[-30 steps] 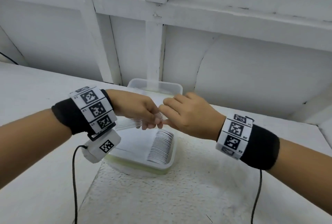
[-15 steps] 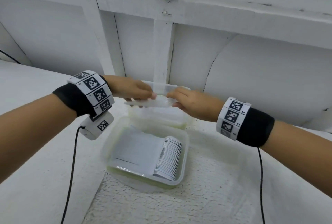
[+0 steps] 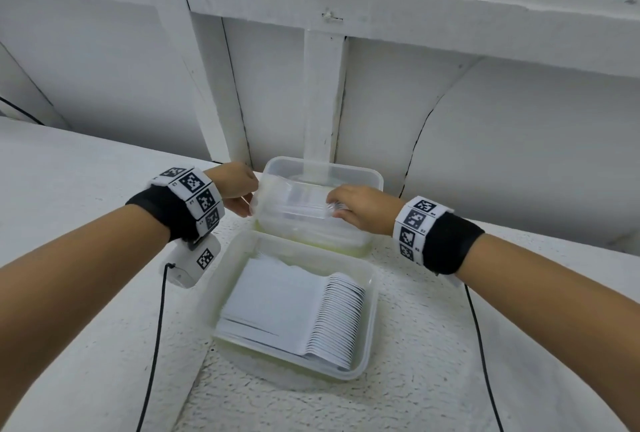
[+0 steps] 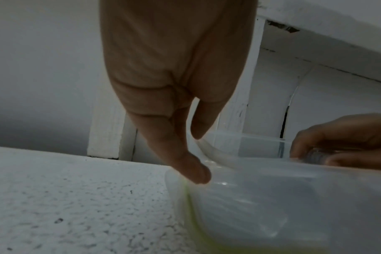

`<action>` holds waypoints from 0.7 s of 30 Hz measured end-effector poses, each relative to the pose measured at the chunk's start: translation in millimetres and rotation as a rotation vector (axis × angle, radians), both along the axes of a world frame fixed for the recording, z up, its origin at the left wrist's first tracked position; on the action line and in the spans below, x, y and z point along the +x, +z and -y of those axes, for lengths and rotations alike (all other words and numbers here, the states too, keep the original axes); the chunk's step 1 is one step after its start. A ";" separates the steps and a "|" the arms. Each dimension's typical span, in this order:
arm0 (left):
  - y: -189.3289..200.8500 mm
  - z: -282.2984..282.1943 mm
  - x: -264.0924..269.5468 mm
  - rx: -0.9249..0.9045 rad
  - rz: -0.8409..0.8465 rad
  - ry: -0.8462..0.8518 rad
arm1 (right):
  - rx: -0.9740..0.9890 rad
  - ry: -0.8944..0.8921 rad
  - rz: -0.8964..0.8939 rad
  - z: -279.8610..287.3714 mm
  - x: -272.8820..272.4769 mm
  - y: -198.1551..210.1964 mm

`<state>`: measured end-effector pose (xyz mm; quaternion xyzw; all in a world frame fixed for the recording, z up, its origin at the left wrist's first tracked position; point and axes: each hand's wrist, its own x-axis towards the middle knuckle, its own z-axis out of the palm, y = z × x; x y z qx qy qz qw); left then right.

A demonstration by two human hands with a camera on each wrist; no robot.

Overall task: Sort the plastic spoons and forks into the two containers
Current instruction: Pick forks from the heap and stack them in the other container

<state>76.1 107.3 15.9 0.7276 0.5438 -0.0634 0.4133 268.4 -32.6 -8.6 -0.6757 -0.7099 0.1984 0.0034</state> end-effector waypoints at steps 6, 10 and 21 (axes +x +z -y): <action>-2.7 2.2 2.1 0.015 0.026 0.020 | -0.079 0.042 0.110 -4.9 -2.0 -1.0; -5.4 0.7 1.4 -0.003 0.048 0.044 | -0.121 0.023 0.064 -12.0 -4.7 2.7; -7.6 1.4 1.1 -0.007 0.080 0.054 | -0.186 0.031 -0.027 -16.4 -5.5 8.7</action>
